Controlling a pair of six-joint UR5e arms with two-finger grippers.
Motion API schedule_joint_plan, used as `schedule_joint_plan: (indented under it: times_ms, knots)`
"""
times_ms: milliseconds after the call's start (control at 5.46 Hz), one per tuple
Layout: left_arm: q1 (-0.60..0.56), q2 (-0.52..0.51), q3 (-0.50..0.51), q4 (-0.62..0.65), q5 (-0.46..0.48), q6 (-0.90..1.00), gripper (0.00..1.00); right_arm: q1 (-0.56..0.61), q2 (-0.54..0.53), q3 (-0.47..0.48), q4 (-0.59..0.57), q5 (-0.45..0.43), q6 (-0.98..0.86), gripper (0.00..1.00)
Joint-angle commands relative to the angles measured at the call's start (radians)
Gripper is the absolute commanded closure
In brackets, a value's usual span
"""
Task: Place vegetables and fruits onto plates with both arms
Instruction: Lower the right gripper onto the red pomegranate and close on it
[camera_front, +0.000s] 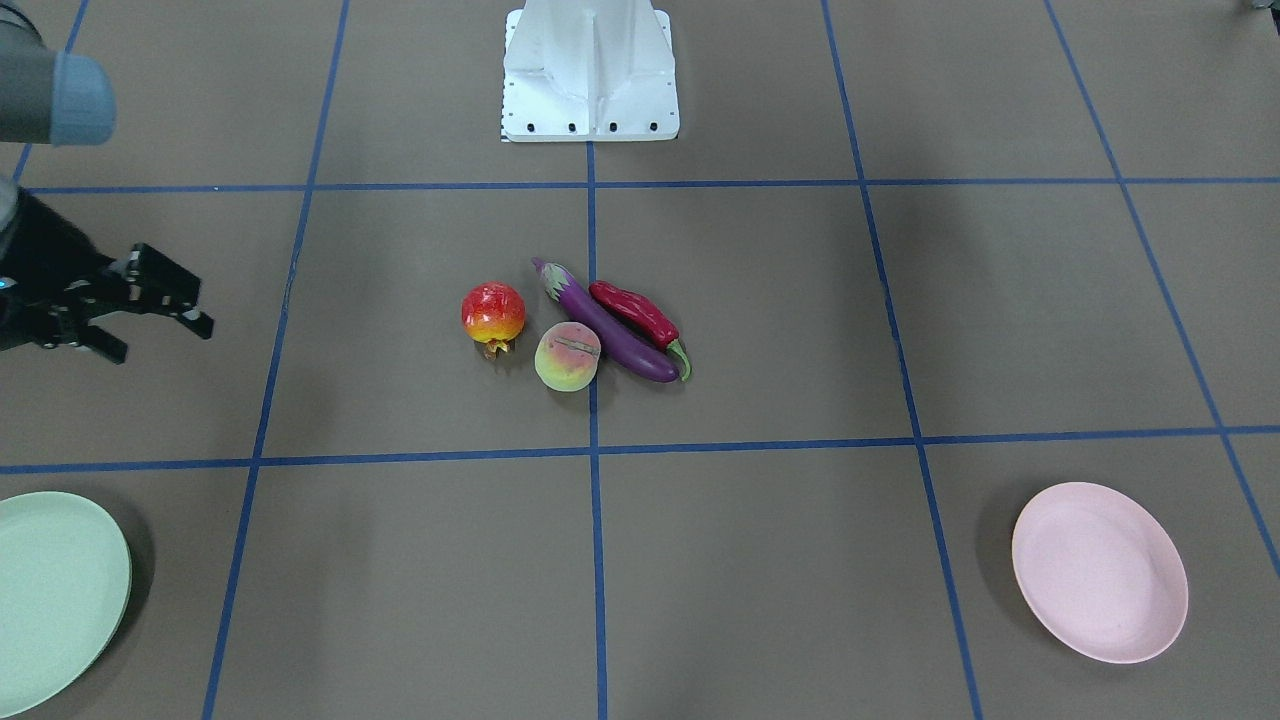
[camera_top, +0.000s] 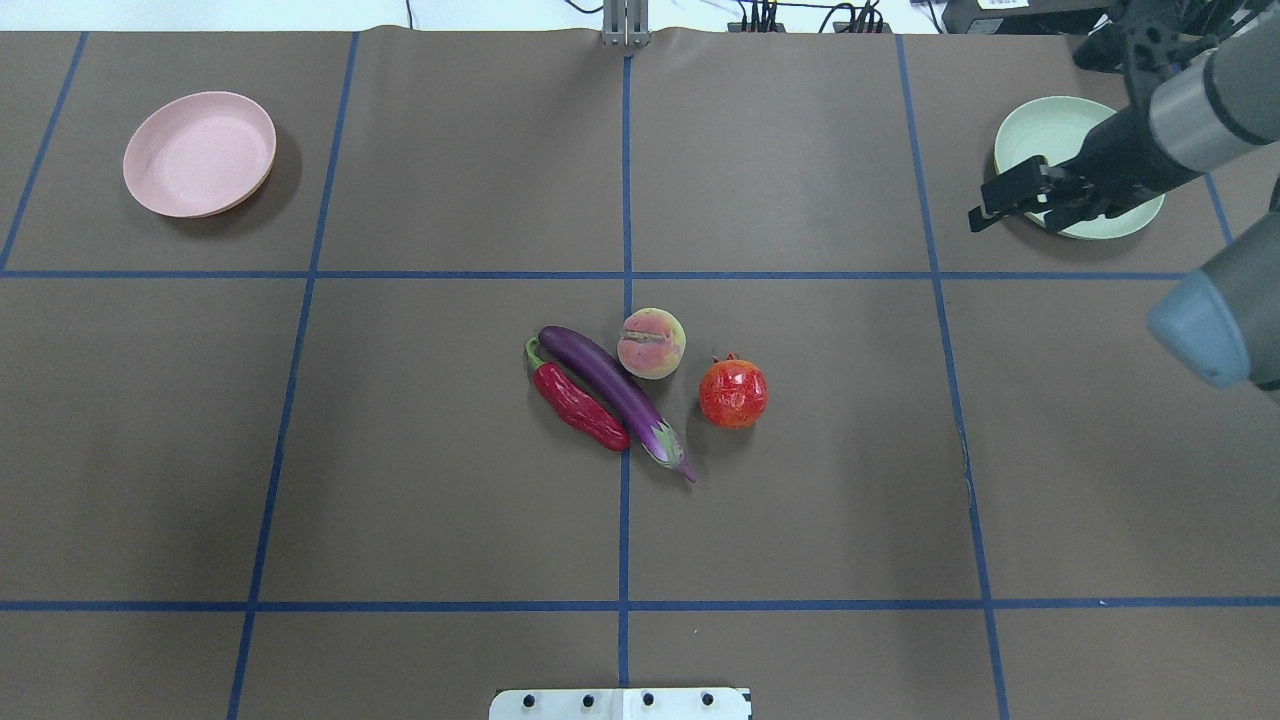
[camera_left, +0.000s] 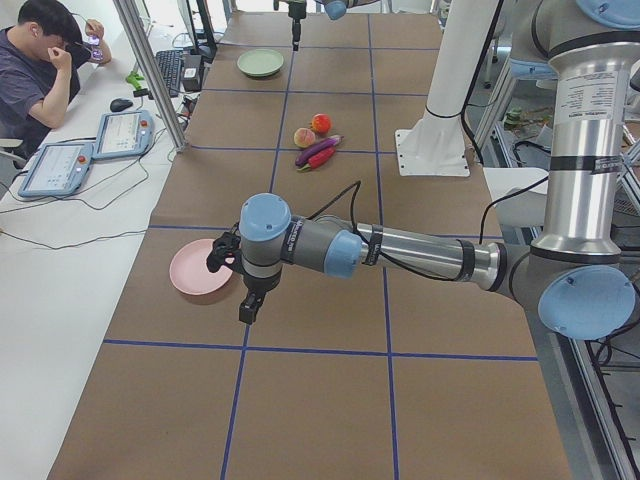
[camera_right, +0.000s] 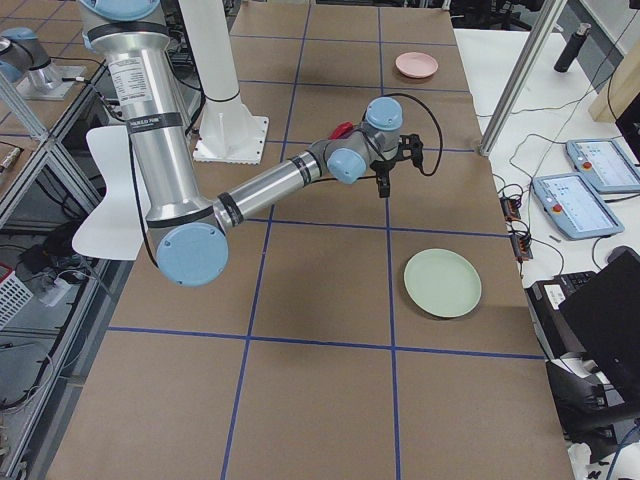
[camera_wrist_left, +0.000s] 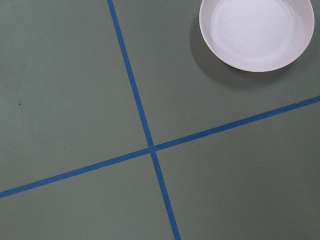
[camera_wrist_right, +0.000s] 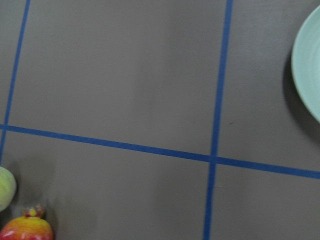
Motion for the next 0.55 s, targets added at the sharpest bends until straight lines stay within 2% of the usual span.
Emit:
schedule_joint_plan:
  times_ms: [0,183,366]
  knots:
    - [0.003,0.001,0.002,0.000,0.000,0.000,0.00,-0.306,0.212,0.009,-0.173,-0.285,0.332,0.00]
    - [0.003,0.002,0.008,0.000,0.002,0.001,0.00,-0.406,0.318,-0.026,-0.330,-0.391,0.389,0.00]
    - [0.006,0.002,0.009,0.000,0.002,0.001,0.00,-0.449,0.388,-0.133,-0.333,-0.427,0.445,0.00]
